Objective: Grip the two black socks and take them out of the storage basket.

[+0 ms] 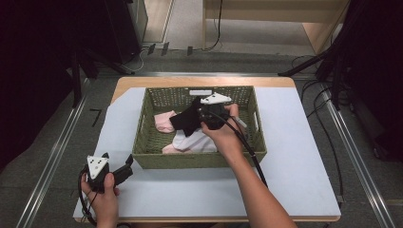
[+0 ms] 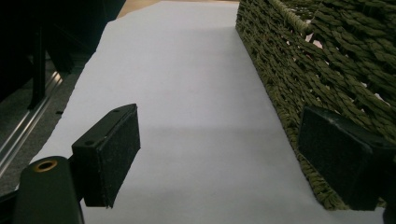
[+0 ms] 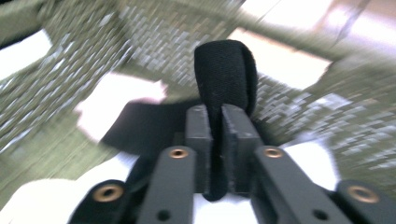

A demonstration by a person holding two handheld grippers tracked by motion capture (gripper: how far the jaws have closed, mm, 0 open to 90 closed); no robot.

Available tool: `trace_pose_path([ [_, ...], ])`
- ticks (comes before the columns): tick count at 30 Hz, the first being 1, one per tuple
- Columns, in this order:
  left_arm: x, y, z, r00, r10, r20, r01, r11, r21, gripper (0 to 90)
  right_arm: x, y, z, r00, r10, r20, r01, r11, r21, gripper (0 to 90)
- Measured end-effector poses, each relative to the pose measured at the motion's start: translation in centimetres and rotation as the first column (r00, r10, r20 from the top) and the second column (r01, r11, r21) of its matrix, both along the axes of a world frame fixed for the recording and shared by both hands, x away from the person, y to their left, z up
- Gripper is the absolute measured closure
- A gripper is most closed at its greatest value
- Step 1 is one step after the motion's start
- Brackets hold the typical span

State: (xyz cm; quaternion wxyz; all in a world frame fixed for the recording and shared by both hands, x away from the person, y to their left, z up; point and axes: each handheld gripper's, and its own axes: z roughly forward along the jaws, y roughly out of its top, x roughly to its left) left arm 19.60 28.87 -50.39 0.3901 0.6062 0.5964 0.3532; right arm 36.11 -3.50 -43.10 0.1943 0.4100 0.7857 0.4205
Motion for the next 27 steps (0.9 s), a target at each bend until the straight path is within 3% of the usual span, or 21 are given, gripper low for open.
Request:
trace_pose_path([
  [2,0.0,0.0,0.0,1.0000,0.000,0.001,0.000,1.0000,0.001,14.7,0.4,0.4,-0.3,0.9989,0.028,-0.036,-0.028,0.9996,0.001,67.6],
  [5,0.0,0.0,0.0,1.0000,-0.001,0.001,0.001,1.0000,0.002,14.7,1.2,0.7,-1.0,0.9951,0.017,-0.097,-0.018,0.9998,-0.007,53.0],
  [7,0.0,0.0,0.0,1.0000,0.000,0.000,0.000,1.0000,0.004,14.7,2.0,1.0,-1.2,0.9939,0.009,-0.110,-0.013,0.9992,-0.038,47.2],
  [9,0.0,0.0,0.0,1.0000,-0.002,-0.002,0.002,1.0000,0.006,14.7,2.2,1.1,-1.2,0.9939,0.009,-0.109,-0.013,0.9993,-0.034,45.6],
  [11,0.0,0.0,0.0,1.0000,-0.002,0.001,0.002,1.0000,0.005,14.7,2.9,1.5,-1.6,0.9896,0.012,-0.143,-0.016,0.9996,-0.024,43.0],
  [14,0.0,0.0,0.0,1.0000,-0.002,0.000,0.002,1.0000,0.002,14.7,4.0,2.4,-2.9,0.9869,0.007,-0.161,-0.023,0.9947,-0.100,41.5],
  [17,0.0,0.0,0.0,1.0000,-0.003,-0.001,0.003,1.0000,0.001,14.7,4.6,2.6,-4.0,0.9846,0.007,-0.175,-0.034,0.9875,-0.154,45.2],
  [19,0.0,0.0,0.0,1.0000,-0.003,-0.002,0.003,1.0000,0.001,14.7,4.7,2.7,-4.2,0.9813,0.013,-0.192,-0.043,0.9879,-0.149,48.1],
  [20,0.0,0.0,0.0,1.0000,-0.003,-0.002,0.003,1.0000,0.001,14.7,4.7,2.6,-4.4,0.9754,0.031,-0.218,-0.063,0.9877,-0.143,60.3],
  [21,0.0,0.0,0.0,1.0000,-0.003,-0.002,0.003,1.0000,0.001,14.7,4.7,2.6,-4.4,0.9754,0.031,-0.218,-0.063,0.9877,-0.143,60.3],
  [22,0.0,0.0,0.0,1.0000,-0.004,-0.001,0.004,1.0000,0.000,14.7,4.6,2.5,-4.2,0.9748,0.031,-0.221,-0.066,0.9863,-0.151,66.4],
  [23,0.0,0.0,0.0,1.0000,-0.004,-0.001,0.004,1.0000,0.000,14.7,4.5,2.3,-3.4,0.9767,0.030,-0.213,-0.060,0.9892,-0.134,81.7],
  [25,0.0,0.0,0.0,1.0000,-0.005,-0.001,0.005,1.0000,-0.001,14.7,4.4,2.1,-2.9,0.9796,0.024,-0.199,-0.051,0.9903,-0.130,85.3],
  [27,0.0,0.0,0.0,1.0000,-0.006,0.000,0.006,1.0000,-0.001,14.7,4.1,1.7,-2.0,0.9887,0.019,-0.149,-0.034,0.9943,-0.101,88.1],
])
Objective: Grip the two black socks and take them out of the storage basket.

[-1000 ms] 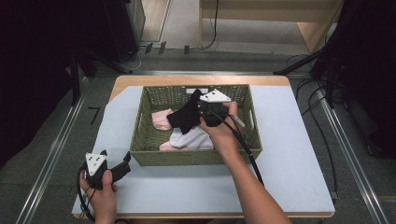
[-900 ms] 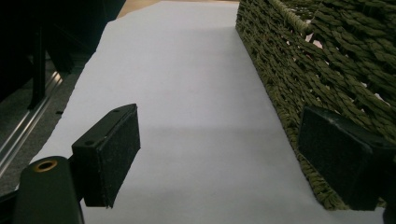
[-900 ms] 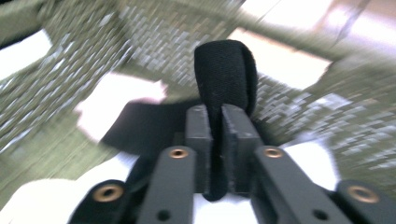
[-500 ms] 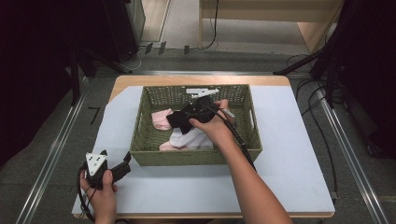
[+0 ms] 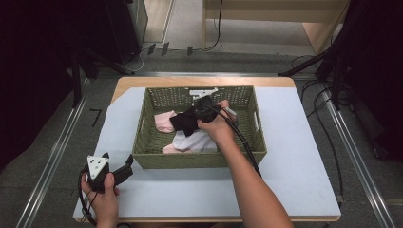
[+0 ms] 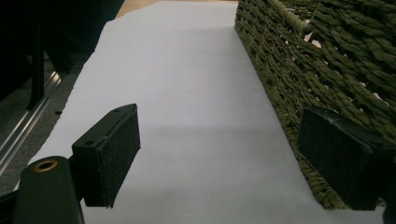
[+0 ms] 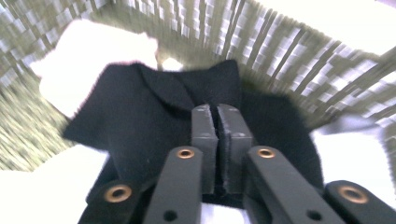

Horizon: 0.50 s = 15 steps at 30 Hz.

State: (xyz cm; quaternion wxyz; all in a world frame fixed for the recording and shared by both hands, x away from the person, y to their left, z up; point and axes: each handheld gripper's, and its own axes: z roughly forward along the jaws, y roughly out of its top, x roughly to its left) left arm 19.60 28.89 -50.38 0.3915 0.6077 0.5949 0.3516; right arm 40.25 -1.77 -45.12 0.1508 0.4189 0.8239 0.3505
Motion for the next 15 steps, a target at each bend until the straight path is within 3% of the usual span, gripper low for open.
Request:
trace_pose_path([
  [3,0.0,0.0,0.0,1.0000,0.001,0.002,-0.001,1.0000,-0.003,14.7,-0.6,-0.4,1.1,0.9963,-0.010,0.085,0.007,0.9991,0.041,88.7],
  [8,0.0,0.0,0.0,1.0000,-0.001,0.000,0.001,1.0000,-0.002,14.7,-1.6,-1.4,2.7,0.9764,-0.054,0.209,0.024,0.9892,0.145,89.2],
  [10,0.0,0.0,0.0,1.0000,-0.001,0.000,0.001,1.0000,-0.002,14.7,-2.0,-1.8,3.3,0.9614,-0.063,0.268,0.016,0.9843,0.176,89.2],
  [11,0.0,0.0,0.0,1.0000,-0.001,0.000,0.001,1.0000,-0.002,14.7,-2.5,-2.3,4.0,0.9403,-0.080,0.331,0.015,0.9806,0.195,89.3],
  [12,0.0,0.0,0.0,1.0000,-0.001,0.000,0.001,1.0000,-0.002,14.7,-2.5,-2.3,4.0,0.9403,-0.080,0.331,0.015,0.9806,0.195,89.3],
  [14,0.0,0.0,0.0,1.0000,-0.001,-0.001,0.001,1.0000,-0.002,14.7,-3.1,-3.0,4.8,0.9096,-0.103,0.402,0.009,0.9731,0.230,89.4],
  [15,0.0,0.0,0.0,1.0000,-0.001,-0.001,0.001,1.0000,-0.002,14.7,-3.3,-3.2,5.1,0.9003,-0.110,0.421,0.007,0.9708,0.240,89.5],
])
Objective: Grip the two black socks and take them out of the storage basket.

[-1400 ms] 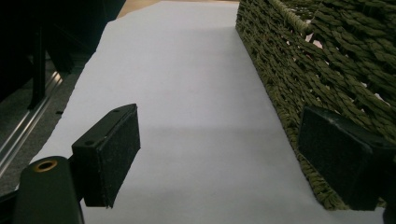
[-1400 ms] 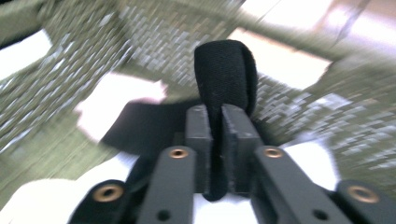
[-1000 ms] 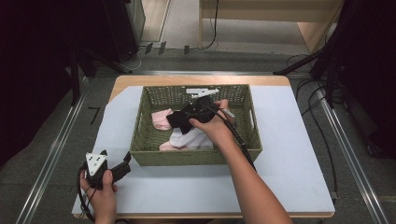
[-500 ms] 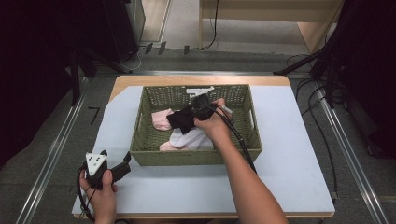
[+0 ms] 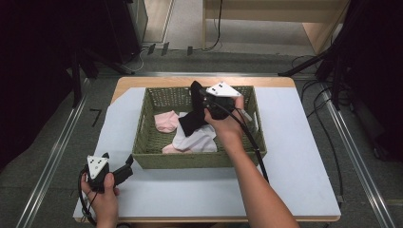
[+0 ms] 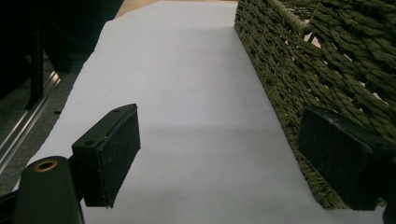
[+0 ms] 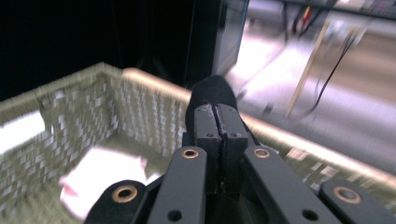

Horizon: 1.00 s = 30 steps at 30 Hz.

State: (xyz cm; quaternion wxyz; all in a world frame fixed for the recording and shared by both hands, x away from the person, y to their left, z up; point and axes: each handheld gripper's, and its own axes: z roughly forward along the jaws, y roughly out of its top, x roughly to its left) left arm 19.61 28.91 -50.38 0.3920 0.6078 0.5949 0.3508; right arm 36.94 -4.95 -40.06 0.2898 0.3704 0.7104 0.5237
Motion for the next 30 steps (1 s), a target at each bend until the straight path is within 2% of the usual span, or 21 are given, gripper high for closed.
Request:
trace_pose_path([
  [1,0.0,0.0,0.0,1.0000,0.000,0.001,0.000,1.0000,0.001,14.7,-0.5,-0.7,0.8,0.9983,-0.018,0.056,0.016,0.9995,0.026,89.5],
  [3,0.0,0.0,0.0,1.0000,0.001,0.001,-0.001,1.0000,0.000,14.7,-0.8,-1.3,1.5,0.9942,-0.034,0.102,0.029,0.9983,0.052,89.5],
  [4,0.0,0.0,0.0,1.0000,0.003,0.003,-0.003,1.0000,-0.002,14.7,-0.8,-1.3,1.5,0.9942,-0.034,0.102,0.029,0.9983,0.052,89.5],
  [6,0.0,0.0,0.0,1.0000,0.002,0.003,-0.002,1.0000,0.000,14.7,-1.3,-2.3,2.5,0.9866,-0.057,0.153,0.043,0.9949,0.091,89.5],
  [7,0.0,0.0,0.0,1.0000,0.002,0.003,-0.002,1.0000,0.000,14.7,-1.3,-2.3,2.5,0.9866,-0.057,0.153,0.043,0.9949,0.091,89.5],
  [10,0.0,0.0,0.0,1.0000,0.002,0.004,-0.002,1.0000,0.001,14.7,-1.7,-3.4,3.3,0.9774,-0.079,0.196,0.057,0.9916,0.116,89.6],
  [14,0.0,0.0,0.0,1.0000,0.002,0.004,-0.002,1.0000,0.001,14.7,-2.1,-5.4,4.4,0.9591,-0.137,0.248,0.098,0.9822,0.160,89.5],
  [17,0.0,0.0,0.0,1.0000,0.003,0.005,-0.003,1.0000,0.001,14.7,-2.2,-7.0,5.1,0.9477,-0.181,0.263,0.136,0.9737,0.183,89.5],
  [18,0.0,0.0,0.0,1.0000,0.003,0.005,-0.003,1.0000,-0.001,14.7,-2.3,-8.3,5.5,0.9386,-0.214,0.270,0.165,0.9672,0.193,89.5],
  [20,0.0,0.0,0.0,1.0000,0.004,0.005,-0.004,1.0000,-0.001,14.7,-2.4,-8.9,5.6,0.9358,-0.228,0.269,0.177,0.9634,0.201,89.6],
  [22,0.0,0.0,0.0,1.0000,0.004,0.005,-0.004,1.0000,-0.001,14.7,-2.5,-10.1,5.8,0.9264,-0.259,0.273,0.205,0.9556,0.212,89.5],
  [24,0.0,0.0,0.0,1.0000,0.003,0.003,-0.003,1.0000,0.004,14.7,-2.7,-12.4,6.0,0.9110,-0.308,0.274,0.250,0.9411,0.228,89.5],
  [25,0.0,0.0,0.0,1.0000,0.003,0.003,-0.003,1.0000,0.004,14.7,-2.7,-12.4,6.0,0.9110,-0.308,0.274,0.250,0.9411,0.228,89.5],
  [30,0.0,0.0,0.0,1.0000,0.004,0.004,-0.004,1.0000,0.005,14.7,-3.0,-15.5,5.6,0.8915,-0.364,0.270,0.310,0.9244,0.222,89.5],
])
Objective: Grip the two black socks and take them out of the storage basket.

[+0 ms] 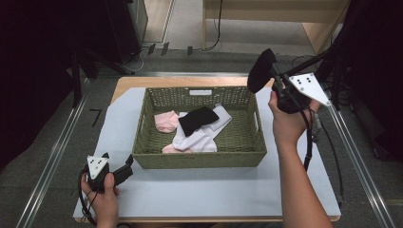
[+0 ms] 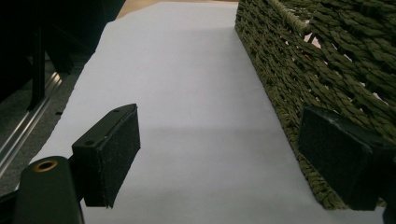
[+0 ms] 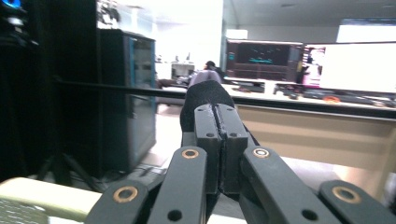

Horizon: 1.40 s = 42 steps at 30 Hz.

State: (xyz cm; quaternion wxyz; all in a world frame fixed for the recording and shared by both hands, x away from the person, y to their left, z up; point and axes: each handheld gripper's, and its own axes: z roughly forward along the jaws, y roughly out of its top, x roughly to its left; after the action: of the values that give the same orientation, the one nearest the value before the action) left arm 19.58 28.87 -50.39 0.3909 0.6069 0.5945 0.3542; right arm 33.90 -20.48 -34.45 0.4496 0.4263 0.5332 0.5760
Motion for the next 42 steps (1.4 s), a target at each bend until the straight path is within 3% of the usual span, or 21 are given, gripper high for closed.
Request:
trace_pose_path([
  [3,0.0,0.0,0.0,1.0000,0.001,0.000,-0.001,1.0000,0.001,14.7,-0.4,-2.3,-1.4,0.9987,-0.043,-0.027,0.042,0.9991,-0.005,89.5],
  [9,0.0,0.0,0.0,1.0000,0.002,0.001,-0.002,1.0000,-0.002,14.7,-0.7,-4.3,-3.9,0.9925,-0.087,-0.086,0.085,0.9961,-0.022,89.5],
  [14,0.0,0.0,0.0,1.0000,0.001,-0.001,-0.001,1.0000,-0.004,14.7,-0.8,-5.9,-6.7,0.9790,-0.132,-0.156,0.128,0.9912,-0.035,89.5],
  [17,0.0,0.0,0.0,1.0000,0.002,-0.002,-0.002,1.0000,-0.004,14.7,-0.9,-6.6,-8.0,0.9666,-0.162,-0.199,0.154,0.9865,-0.054,89.2],
  [18,0.0,0.1,0.0,1.0000,0.002,-0.002,-0.002,1.0000,-0.003,14.7,-1.1,-6.9,-8.3,0.9565,-0.190,-0.221,0.189,0.9816,-0.028,84.9],
  [19,0.0,0.1,0.0,1.0000,0.002,-0.003,-0.002,1.0000,-0.003,14.7,-1.1,-6.9,-8.3,0.9565,-0.190,-0.221,0.189,0.9816,-0.028,84.9],
  [21,0.0,0.1,0.0,1.0000,0.002,-0.002,-0.002,1.0000,-0.005,14.7,-1.0,-6.9,-8.3,0.9626,-0.170,-0.211,0.179,0.9836,0.024,68.4],
  [22,0.0,0.1,0.0,1.0000,0.002,-0.003,-0.002,1.0000,-0.004,14.7,-1.0,-6.9,-8.3,0.9626,-0.170,-0.211,0.179,0.9836,0.024,68.4],
  [27,0.0,0.1,0.0,1.0000,0.002,-0.003,-0.002,1.0000,-0.004,14.7,-1.0,-4.8,-6.6,0.9776,-0.113,-0.178,0.124,0.9912,0.048,59.7],
  [30,0.0,0.1,0.0,1.0000,0.001,-0.001,-0.001,1.0000,-0.005,14.7,-0.9,-3.8,-6.0,0.9818,-0.087,-0.169,0.098,0.9936,0.057,57.9],
  [34,0.0,0.1,0.0,1.0000,0.002,-0.002,-0.002,1.0000,-0.008,14.7,-0.6,-1.1,-4.6,0.9875,-0.039,-0.153,0.046,0.9978,0.047,56.2],
  [38,0.0,0.1,0.0,1.0000,0.001,-0.001,-0.001,1.0000,-0.010,14.7,-0.1,3.0,-3.6,0.9866,0.034,-0.160,-0.031,0.9993,0.020,55.3],
  [39,0.0,0.1,0.0,1.0000,0.001,-0.001,-0.001,1.0000,-0.010,14.7,-0.1,3.0,-3.6,0.9866,0.034,-0.160,-0.031,0.9993,0.020,55.3],
  [41,0.0,0.1,0.0,1.0000,0.000,0.000,0.000,0.9999,-0.012,14.7,0.3,5.0,-3.7,0.9818,0.069,-0.177,-0.071,0.9975,-0.003,54.7],
  [42,0.0,0.1,0.0,1.0000,0.001,0.000,-0.001,0.9999,-0.013,14.7,0.8,6.7,-4.0,0.9755,0.099,-0.196,-0.104,0.9945,-0.015,53.5],
])
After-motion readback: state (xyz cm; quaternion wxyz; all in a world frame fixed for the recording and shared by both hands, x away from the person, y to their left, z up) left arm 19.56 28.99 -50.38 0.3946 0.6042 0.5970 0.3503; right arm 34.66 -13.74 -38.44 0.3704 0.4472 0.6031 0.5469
